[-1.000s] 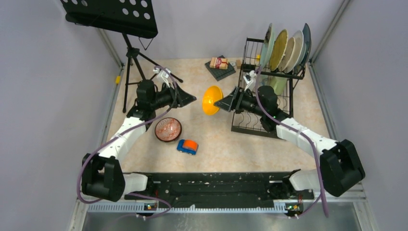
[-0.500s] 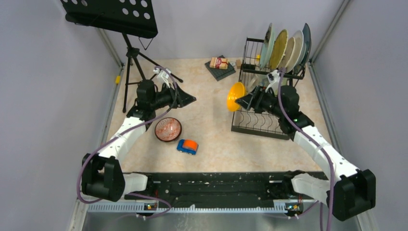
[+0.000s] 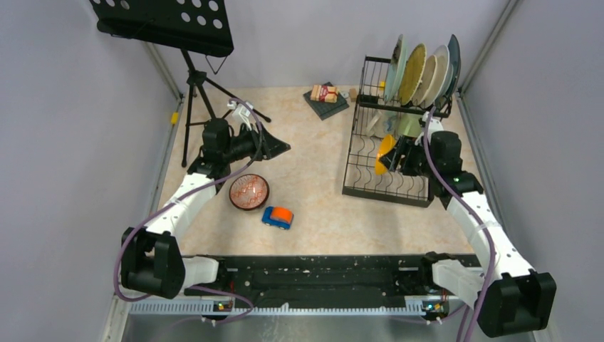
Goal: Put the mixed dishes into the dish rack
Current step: Insert the bowl into the dish rack.
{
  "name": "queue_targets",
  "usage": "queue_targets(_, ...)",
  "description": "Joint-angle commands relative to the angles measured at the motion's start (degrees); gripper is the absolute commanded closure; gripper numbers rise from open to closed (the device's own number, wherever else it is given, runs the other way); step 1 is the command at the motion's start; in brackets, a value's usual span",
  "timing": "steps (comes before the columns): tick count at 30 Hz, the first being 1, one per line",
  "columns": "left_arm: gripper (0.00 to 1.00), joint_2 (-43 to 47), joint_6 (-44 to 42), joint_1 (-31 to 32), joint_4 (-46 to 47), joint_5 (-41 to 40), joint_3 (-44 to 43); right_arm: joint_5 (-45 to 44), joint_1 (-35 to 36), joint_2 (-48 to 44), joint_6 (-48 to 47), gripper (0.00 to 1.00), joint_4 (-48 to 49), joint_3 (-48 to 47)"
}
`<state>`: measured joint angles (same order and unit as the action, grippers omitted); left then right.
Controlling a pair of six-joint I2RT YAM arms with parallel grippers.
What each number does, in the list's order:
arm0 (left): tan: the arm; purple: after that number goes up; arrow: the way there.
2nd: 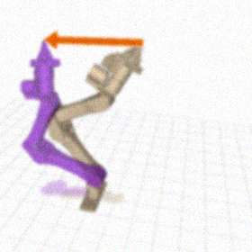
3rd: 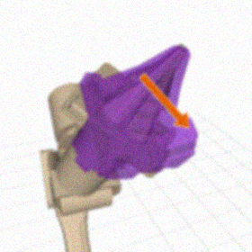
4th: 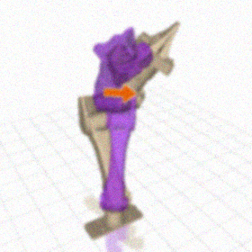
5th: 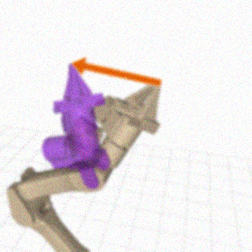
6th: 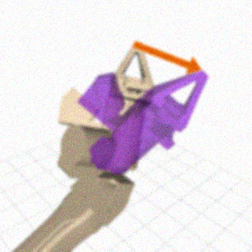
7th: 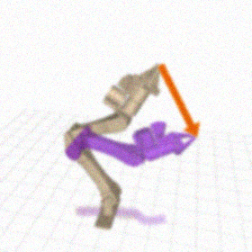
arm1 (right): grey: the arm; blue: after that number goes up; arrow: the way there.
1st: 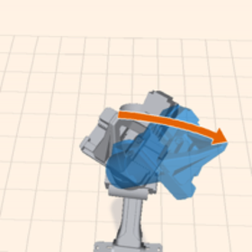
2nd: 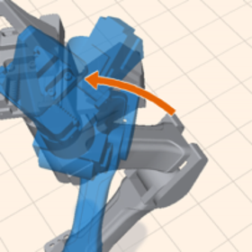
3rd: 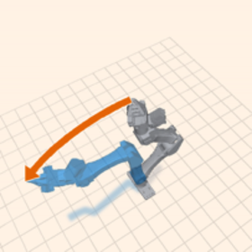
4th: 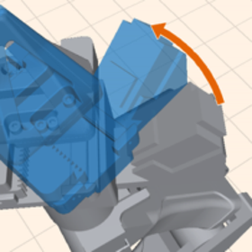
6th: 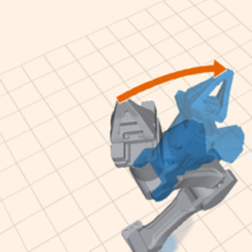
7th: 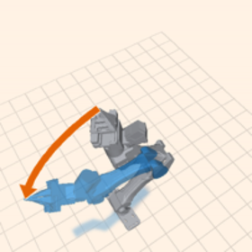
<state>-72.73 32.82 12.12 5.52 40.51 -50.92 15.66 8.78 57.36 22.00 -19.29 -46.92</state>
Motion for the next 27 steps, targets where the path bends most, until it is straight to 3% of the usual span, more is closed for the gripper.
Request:
queue_targets(1,0.49,1.21,-1.00,0.19,1.35,0.73,-1.38,-3.92,-2.49,0.02,-6.43,0.65,-0.43,-1.14)
queue_targets(7,0.49,1.43,-1.29,0.19,1.21,0.84,-1.40,-8.34,-6.22,3.01,-10.26,0.68,2.92,-0.11)
queue_targets(18,0.49,0.74,-3.10,0.13,0.00,1.05,-2.19,-1.88,-15.41,11.38,-14.86,0.68,7.63,-3.07)
queue_targets(27,0.50,0.37,-7.92,0.10,-5.21,1.36,-5.02,0.63,-18.95,15.30,-20.06,0.67,13.20,-4.01)
